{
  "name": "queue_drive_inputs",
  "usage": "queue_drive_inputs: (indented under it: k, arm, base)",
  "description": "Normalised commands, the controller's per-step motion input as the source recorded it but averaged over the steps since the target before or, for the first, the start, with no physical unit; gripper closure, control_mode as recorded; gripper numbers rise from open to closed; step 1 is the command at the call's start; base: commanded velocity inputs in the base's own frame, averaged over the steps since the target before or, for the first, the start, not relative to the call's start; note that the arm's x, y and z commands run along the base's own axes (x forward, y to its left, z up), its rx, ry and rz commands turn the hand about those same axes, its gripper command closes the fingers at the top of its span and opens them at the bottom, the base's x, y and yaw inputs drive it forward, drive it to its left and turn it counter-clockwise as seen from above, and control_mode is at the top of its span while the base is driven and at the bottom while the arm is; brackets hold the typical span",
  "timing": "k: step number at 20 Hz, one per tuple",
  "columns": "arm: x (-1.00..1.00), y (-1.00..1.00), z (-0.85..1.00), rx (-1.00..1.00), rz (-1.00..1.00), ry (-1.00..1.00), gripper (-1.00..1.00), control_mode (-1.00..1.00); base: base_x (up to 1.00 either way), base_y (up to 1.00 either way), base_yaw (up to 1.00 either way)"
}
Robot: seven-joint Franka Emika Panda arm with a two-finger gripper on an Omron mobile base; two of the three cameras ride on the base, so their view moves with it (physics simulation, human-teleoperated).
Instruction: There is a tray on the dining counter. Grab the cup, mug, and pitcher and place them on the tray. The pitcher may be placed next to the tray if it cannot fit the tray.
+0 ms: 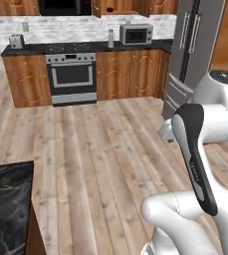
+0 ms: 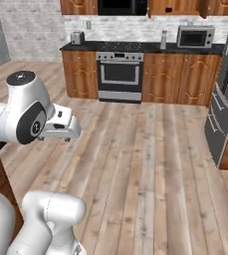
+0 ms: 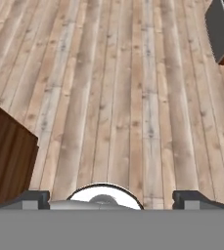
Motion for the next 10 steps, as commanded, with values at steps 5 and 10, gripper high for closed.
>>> queue_drive_inputs:
  k: [5,10]
  arm:
    - [0.0,0.0,0.0,0.0,0.0,0.0,-1.0,1.0]
    - [0.0,0.0,0.0,0.0,0.0,0.0,-1.0,1.0]
  base:
    - [1.0,0.0,0.0]
    - [1.0,0.0,0.0]
